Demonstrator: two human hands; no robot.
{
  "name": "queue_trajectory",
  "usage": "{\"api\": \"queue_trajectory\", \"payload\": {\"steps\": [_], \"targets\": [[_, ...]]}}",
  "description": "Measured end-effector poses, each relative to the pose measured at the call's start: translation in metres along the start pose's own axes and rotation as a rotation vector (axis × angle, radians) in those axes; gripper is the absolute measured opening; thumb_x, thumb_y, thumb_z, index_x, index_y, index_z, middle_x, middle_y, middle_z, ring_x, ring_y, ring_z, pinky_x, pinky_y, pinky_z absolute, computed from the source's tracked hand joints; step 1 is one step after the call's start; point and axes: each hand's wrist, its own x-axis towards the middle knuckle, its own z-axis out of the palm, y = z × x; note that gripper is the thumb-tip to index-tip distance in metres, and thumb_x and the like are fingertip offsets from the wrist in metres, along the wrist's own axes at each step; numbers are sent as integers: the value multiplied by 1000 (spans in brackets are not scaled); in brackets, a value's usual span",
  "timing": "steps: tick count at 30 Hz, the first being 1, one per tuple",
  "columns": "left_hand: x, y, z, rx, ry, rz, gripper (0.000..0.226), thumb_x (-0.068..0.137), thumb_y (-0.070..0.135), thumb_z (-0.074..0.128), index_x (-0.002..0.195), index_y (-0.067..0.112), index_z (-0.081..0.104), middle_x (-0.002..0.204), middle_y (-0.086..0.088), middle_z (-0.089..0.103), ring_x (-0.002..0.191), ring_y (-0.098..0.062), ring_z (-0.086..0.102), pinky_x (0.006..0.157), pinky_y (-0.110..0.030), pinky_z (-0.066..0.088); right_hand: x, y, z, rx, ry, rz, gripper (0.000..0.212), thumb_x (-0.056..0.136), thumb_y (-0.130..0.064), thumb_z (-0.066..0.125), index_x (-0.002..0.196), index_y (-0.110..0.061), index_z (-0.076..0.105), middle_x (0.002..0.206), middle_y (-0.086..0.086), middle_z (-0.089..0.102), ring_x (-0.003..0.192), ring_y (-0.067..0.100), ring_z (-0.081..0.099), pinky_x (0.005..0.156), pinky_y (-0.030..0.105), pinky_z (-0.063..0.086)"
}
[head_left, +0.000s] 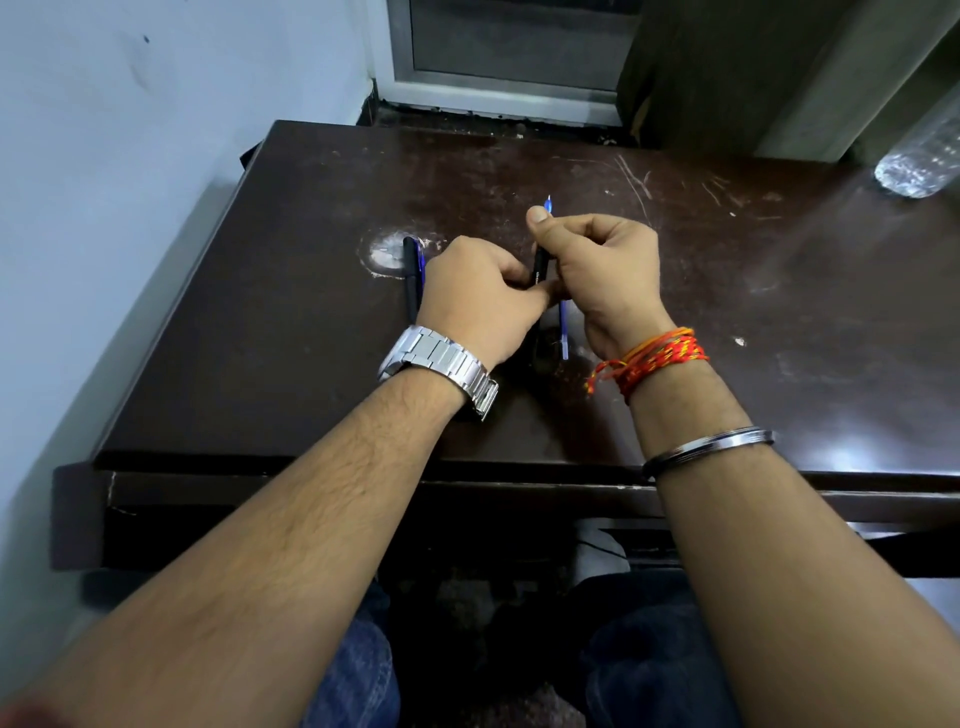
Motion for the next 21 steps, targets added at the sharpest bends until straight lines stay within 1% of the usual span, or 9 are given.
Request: {"api": "queue_trajectory", "payload": {"steps": [5,6,8,10,13,14,16,19,21], "targets": [[1,1,0,17,-44,-12,26,81,29,74,64,9,72,53,-2,61,45,-13,52,38,-12,35,2,0,0,-64,-37,-15,27,89,-22,71,76,2,70,69,12,66,62,22,61,60,37,54],[1,1,1,9,-55,-24,27,82,27,73,65,7,72,53,-5,62,47,-20,54,37,-14,34,2,0,0,-58,-68,-7,27,92,-20,66,75,0,69,69,10,66,63,23,62,60,35,53],[2,1,0,-29,-73,-47,27,84,25,71,66,4,72,57,-15,66,53,-31,60,45,-28,45,2,0,1,-24,-113,21,28,98,-18,58,74,-6,68,67,4,67,59,17,63,54,26,52],[3,0,0,-40,-70,-45,26,84,25,70,68,5,73,61,-16,69,58,-32,65,45,-29,46,3,-3,2,8,-134,57,30,100,-18,54,75,-7,67,64,1,67,53,12,62,49,21,49],[1,-1,0,1,-63,-25,23,85,23,69,69,7,74,61,-11,69,54,-22,62,38,-15,33,3,-4,1,-39,-142,57,29,93,-31,64,82,-5,65,67,4,63,48,9,55,47,22,45],[1,-1,0,11,-60,-25,23,85,21,68,68,6,73,59,-10,67,51,-20,58,37,-14,32,2,-3,1,-78,-126,38,32,88,-35,71,90,-3,65,70,5,61,48,8,53,47,21,44],[1,-1,0,36,-64,-24,25,85,21,66,67,4,71,59,-13,66,51,-22,56,39,-19,33,0,-2,0,-77,-99,17,35,84,-26,76,101,1,62,74,7,60,49,8,54,46,19,45],[1,-2,0,59,-61,-10,23,86,23,66,73,6,74,64,-14,68,62,-26,62,43,-24,36,1,-5,-1,6,-135,46,4,94,-7,61,95,-4,63,74,7,66,58,12,61,51,23,51],[1,-2,0,60,-60,-4,22,86,23,66,75,7,75,66,-12,69,64,-25,64,42,-20,34,3,-7,0,54,-117,89,8,97,-8,54,95,-9,62,77,6,67,62,16,62,50,25,50]]}}
